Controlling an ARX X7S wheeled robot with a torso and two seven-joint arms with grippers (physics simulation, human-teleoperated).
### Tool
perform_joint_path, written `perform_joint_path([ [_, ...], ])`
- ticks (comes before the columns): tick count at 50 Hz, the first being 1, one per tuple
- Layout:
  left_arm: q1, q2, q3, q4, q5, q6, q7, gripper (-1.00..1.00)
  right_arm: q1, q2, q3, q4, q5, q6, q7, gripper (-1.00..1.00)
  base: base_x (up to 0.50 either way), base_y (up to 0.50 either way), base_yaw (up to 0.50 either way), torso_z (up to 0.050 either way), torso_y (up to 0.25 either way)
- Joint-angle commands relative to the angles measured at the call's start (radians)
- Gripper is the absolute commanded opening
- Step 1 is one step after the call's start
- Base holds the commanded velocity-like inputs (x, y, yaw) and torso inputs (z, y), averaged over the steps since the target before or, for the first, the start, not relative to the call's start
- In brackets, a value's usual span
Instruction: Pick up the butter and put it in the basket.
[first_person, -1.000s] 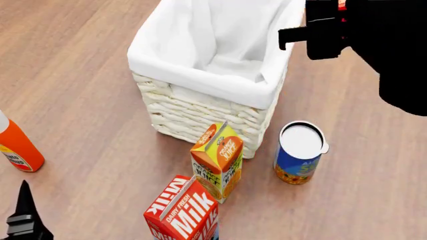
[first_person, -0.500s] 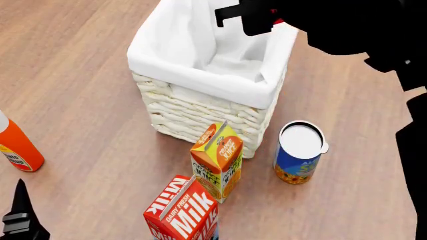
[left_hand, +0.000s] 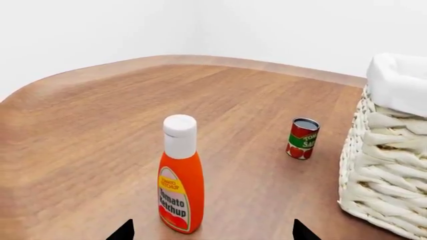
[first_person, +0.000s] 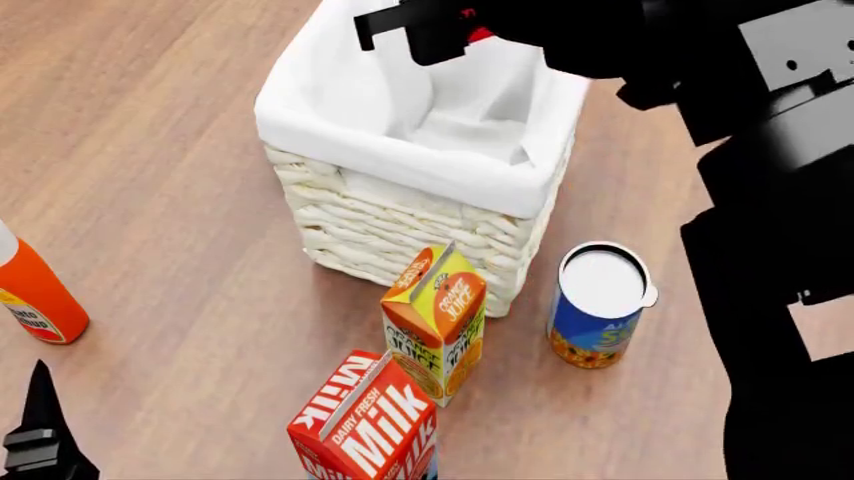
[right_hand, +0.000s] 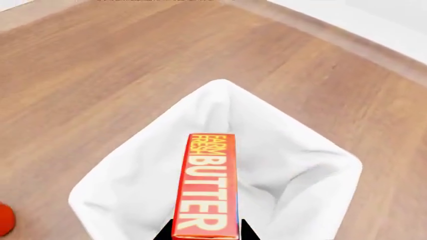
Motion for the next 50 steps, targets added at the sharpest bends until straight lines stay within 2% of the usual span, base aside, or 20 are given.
perform_joint_path([
  [1, 0.000, -0.003, 0.001, 0.003, -0.001, -0.001, -0.004, 1.00, 0.035, -0.050, -0.004, 0.087, -0.066, -0.051, -0.096, -1.00, 0.00, 0.00, 0.00, 0.000, 0.000],
  [12, 0.016, -0.005, 0.006, 0.021, 0.001, -0.002, -0.012, 1.00, 0.037, -0.102, -0.014, 0.236, -0.090, -0.104, -0.153, -1.00, 0.00, 0.00, 0.00, 0.001, 0.002],
  [19, 0.022, -0.007, 0.004, 0.030, -0.003, -0.002, -0.015, 1.00, 0.051, -0.198, -0.047, 0.464, -0.148, -0.209, -0.276, -1.00, 0.00, 0.00, 0.00, 0.000, 0.000],
  [50, 0.039, -0.014, 0.011, 0.055, -0.007, -0.005, -0.027, 1.00, 0.006, -0.201, 0.069, 0.467, -0.274, -0.179, -0.295, -1.00, 0.00, 0.00, 0.00, 0.001, 0.001],
])
